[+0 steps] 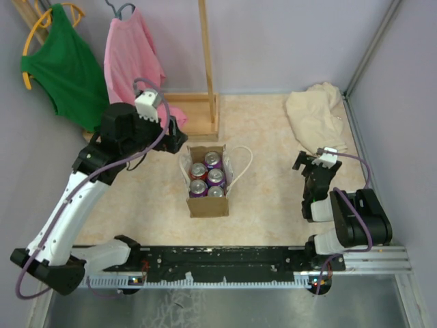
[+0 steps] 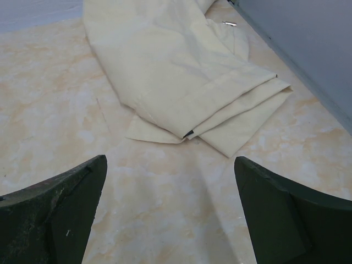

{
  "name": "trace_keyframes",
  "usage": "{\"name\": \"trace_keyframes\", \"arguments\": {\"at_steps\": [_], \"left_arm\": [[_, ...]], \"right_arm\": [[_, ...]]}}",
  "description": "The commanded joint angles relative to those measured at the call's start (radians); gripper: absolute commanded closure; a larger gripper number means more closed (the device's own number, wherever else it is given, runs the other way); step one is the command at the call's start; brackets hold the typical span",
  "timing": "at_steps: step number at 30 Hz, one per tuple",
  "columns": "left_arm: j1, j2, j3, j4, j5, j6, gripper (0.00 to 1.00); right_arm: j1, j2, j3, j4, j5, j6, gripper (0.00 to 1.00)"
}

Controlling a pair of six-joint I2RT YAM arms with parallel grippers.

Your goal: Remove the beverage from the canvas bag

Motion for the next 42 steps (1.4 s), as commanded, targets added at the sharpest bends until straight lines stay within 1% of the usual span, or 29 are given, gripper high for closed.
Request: {"name": "trace_keyframes", "arguments": {"at_steps": [1, 5, 9, 12, 16, 18, 21, 24, 27, 29, 31, 34, 37, 39, 42], "left_arm": [[-0.062, 0.055, -0.005, 0.082, 0.078, 0.003, 0.01], [-0.127, 0.113, 0.033, 0.089, 0.023, 0.007, 0.01], [-0.158, 0.156, 0.052, 0.130, 0.101, 0.009, 0.01], [-0.223, 0.189, 0.042, 0.191, 0.122, 0.036, 0.01], [-0.342, 0.273, 0.075, 0.211, 0.018, 0.078, 0.01], [-0.363, 0.312, 0.087, 0.221, -0.016, 0.087, 0.01], [-0.366, 0.342, 0.072, 0.243, -0.058, 0.088, 0.03], [-0.365, 0.357, 0.064, 0.231, -0.110, 0.079, 0.13], [-0.362, 0.361, 0.063, 0.206, -0.186, 0.049, 0.17], [-0.353, 0.356, 0.059, 0.191, -0.225, 0.023, 0.24], [-0.323, 0.358, 0.055, 0.170, -0.220, 0.000, 0.29], [-0.269, 0.371, 0.056, 0.130, -0.176, -0.021, 0.36], [-0.263, 0.374, 0.050, 0.105, -0.169, -0.023, 0.46], [-0.254, 0.380, 0.035, 0.093, -0.175, -0.030, 0.47], [-0.235, 0.405, 0.018, 0.076, -0.144, -0.046, 0.47]], "right_arm": [[-0.005, 0.003, 0.006, 0.043, 0.000, -0.014, 0.01], [-0.005, 0.003, 0.006, 0.043, 0.000, -0.014, 0.01], [-0.005, 0.002, 0.006, 0.043, 0.001, -0.015, 0.01], [-0.005, 0.003, 0.006, 0.043, 0.001, -0.014, 0.01], [-0.006, 0.002, 0.006, 0.043, 0.000, -0.014, 0.01], [-0.005, 0.002, 0.006, 0.043, 0.000, -0.014, 0.01], [-0.005, 0.003, 0.006, 0.043, 0.000, -0.015, 0.01], [-0.005, 0.003, 0.006, 0.043, 0.000, -0.014, 0.01], [-0.005, 0.003, 0.006, 0.043, 0.001, -0.014, 0.01], [-0.005, 0.003, 0.006, 0.043, 0.000, -0.015, 0.01], [-0.005, 0.003, 0.006, 0.043, 0.000, -0.015, 0.01], [-0.005, 0.003, 0.006, 0.043, 0.001, -0.014, 0.01], [-0.005, 0.003, 0.006, 0.043, 0.001, -0.015, 0.01], [-0.006, 0.003, 0.006, 0.043, 0.000, -0.014, 0.01], [-0.006, 0.003, 0.006, 0.043, 0.000, -0.015, 0.01]]}}
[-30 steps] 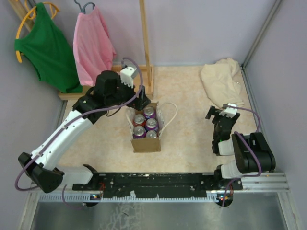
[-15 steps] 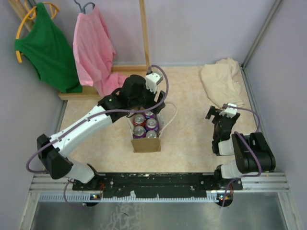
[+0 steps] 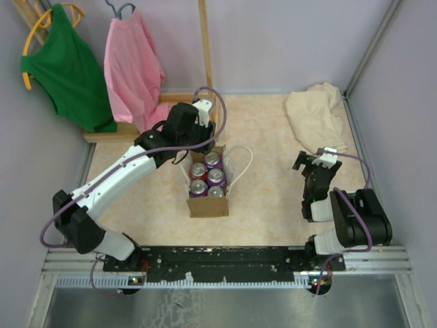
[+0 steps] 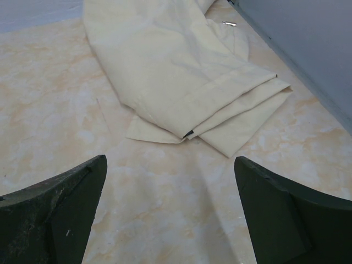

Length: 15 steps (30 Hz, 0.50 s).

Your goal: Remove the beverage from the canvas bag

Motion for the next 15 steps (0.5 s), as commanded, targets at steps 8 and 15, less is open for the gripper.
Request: {"name": "trace_keyframes", "arguments": {"at_steps": [8, 15], "left_arm": [[0.015, 0.075, -0.067, -0.028, 0.051, -0.073, 0.31], [0.014, 0.109, -0.075, -0.020, 0.036, -0.089, 0.23]], "right_arm": [[-0.006, 0.003, 0.006, 0.043, 0.000, -0.014, 0.01], [-0.005, 0.003, 0.006, 0.043, 0.001, -0.014, 0.01]]}}
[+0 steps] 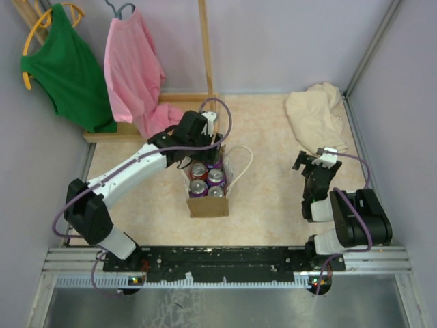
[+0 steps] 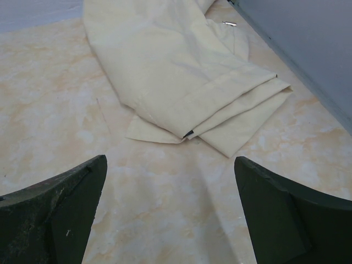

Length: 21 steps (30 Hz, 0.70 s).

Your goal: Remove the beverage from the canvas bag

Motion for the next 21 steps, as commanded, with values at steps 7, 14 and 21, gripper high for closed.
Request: {"name": "trace_keyframes", "arguments": {"at_steps": [7, 14, 21], "left_arm": [[0.005, 0.050, -0.015, 0.021, -0.026, -0.032, 0.21], [0.005, 0.086, -0.023, 0.060, -0.042, -0.041, 0.18], [0.004, 0.133, -0.011, 0.067, -0.038, -0.042, 0.12]], "right_arm": [[-0.006, 0.002, 0.006, 0.043, 0.001, -0.014, 0.01], [-0.005, 0.004, 0.006, 0.043, 0.001, -0.014, 0.01], [-0.005, 0.003, 0.006, 0.043, 0.000, -0.014, 0.01]]}}
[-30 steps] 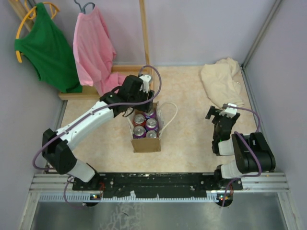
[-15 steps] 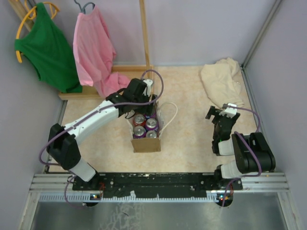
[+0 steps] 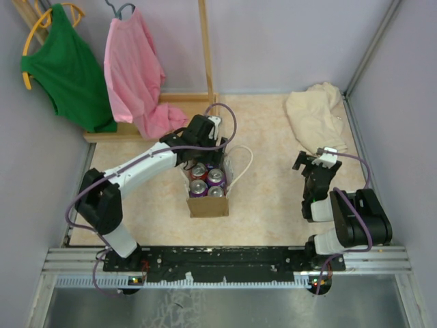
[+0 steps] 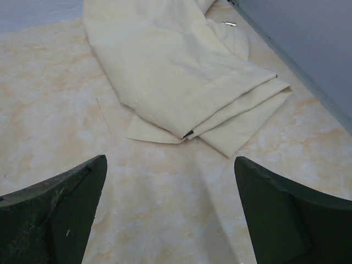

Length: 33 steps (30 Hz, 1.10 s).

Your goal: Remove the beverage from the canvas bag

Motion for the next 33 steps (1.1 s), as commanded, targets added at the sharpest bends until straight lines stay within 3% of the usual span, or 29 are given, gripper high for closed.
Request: {"name": "trace_keyframes", "arguments": {"at_steps": [1, 10, 16, 25, 28, 31, 33], "left_arm": [[0.004, 0.035, 0.005, 0.012, -0.008, -0.013, 0.12], [0.003, 0.071, -0.008, -0.011, -0.010, -0.013, 0.12], [0.003, 0.100, -0.008, -0.009, -0.013, -0.012, 0.22], [0.004, 0.132, -0.018, -0.012, -0.027, -0.012, 0.25], [0.003, 0.136, -0.023, -0.014, -0.028, -0.014, 0.39], [0.003, 0.139, -0.030, -0.017, -0.038, -0.019, 0.68], [0.003, 0.141, -0.034, -0.021, -0.041, -0.021, 0.82]], "right_arm": [[-0.005, 0.002, 0.006, 0.043, 0.000, -0.014, 0.01], [-0.006, 0.002, 0.006, 0.043, 0.000, -0.014, 0.01], [-0.005, 0.003, 0.006, 0.043, 0.000, -0.014, 0.01], [-0.005, 0.002, 0.006, 0.043, 0.000, -0.014, 0.01], [-0.005, 0.003, 0.006, 0.043, 0.000, -0.015, 0.01], [-0.005, 0.003, 0.006, 0.043, 0.001, -0.014, 0.01], [-0.005, 0.003, 0.006, 0.043, 0.000, -0.015, 0.01]]}}
